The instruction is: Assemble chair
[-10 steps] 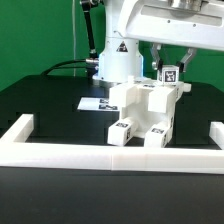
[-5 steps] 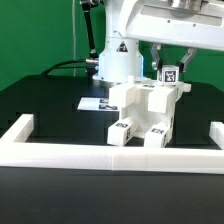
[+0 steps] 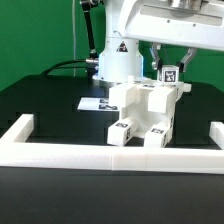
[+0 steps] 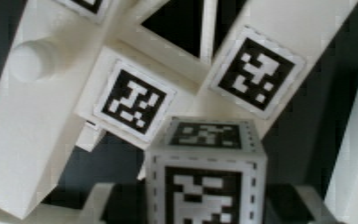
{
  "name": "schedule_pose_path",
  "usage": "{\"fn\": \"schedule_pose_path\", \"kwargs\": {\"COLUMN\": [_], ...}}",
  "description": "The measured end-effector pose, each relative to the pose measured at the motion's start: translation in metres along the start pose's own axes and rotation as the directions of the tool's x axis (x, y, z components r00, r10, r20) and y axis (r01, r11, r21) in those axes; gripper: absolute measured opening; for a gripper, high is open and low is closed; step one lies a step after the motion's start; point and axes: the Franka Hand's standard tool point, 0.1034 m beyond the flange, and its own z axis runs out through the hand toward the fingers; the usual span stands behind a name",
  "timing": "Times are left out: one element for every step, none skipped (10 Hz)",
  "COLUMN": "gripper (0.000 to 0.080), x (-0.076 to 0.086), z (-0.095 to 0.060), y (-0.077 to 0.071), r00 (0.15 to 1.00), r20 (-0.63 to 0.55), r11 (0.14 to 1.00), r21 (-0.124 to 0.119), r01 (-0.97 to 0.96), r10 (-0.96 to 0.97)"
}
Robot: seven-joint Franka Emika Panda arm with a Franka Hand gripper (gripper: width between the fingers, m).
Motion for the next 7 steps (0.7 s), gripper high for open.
{"fn": "schedule_pose_path", "kwargs": {"gripper": [0.0288, 0.0288, 0.0288, 0.0288, 0.0288, 0.0288, 0.0288], "x": [0.0004, 0.0005, 0.0007, 0.0007, 0.0008, 0.0008, 0.0008], "z": [-0.0003, -0.0005, -0.0006, -0.0007, -0.0008, -0.0008, -0.0008], "y": [-0.0002, -0.0002, -0.0003, -0.0004, -0.0008, -0.0010, -0.0011], "r00": [0.995, 0.986, 0.974, 0.965, 0.941, 0.922, 0.908], "r20": [-0.001, -0.001, -0.001, -0.001, -0.001, -0.001, -0.001], "r11": [0.995, 0.986, 0.974, 0.965, 0.941, 0.922, 0.908], "r21": [0.001, 0.001, 0.001, 0.001, 0.002, 0.002, 0.002], "r01": [-0.096, -0.166, -0.226, -0.261, -0.338, -0.387, -0.418], "r10": [0.096, 0.166, 0.226, 0.261, 0.338, 0.387, 0.418]}}
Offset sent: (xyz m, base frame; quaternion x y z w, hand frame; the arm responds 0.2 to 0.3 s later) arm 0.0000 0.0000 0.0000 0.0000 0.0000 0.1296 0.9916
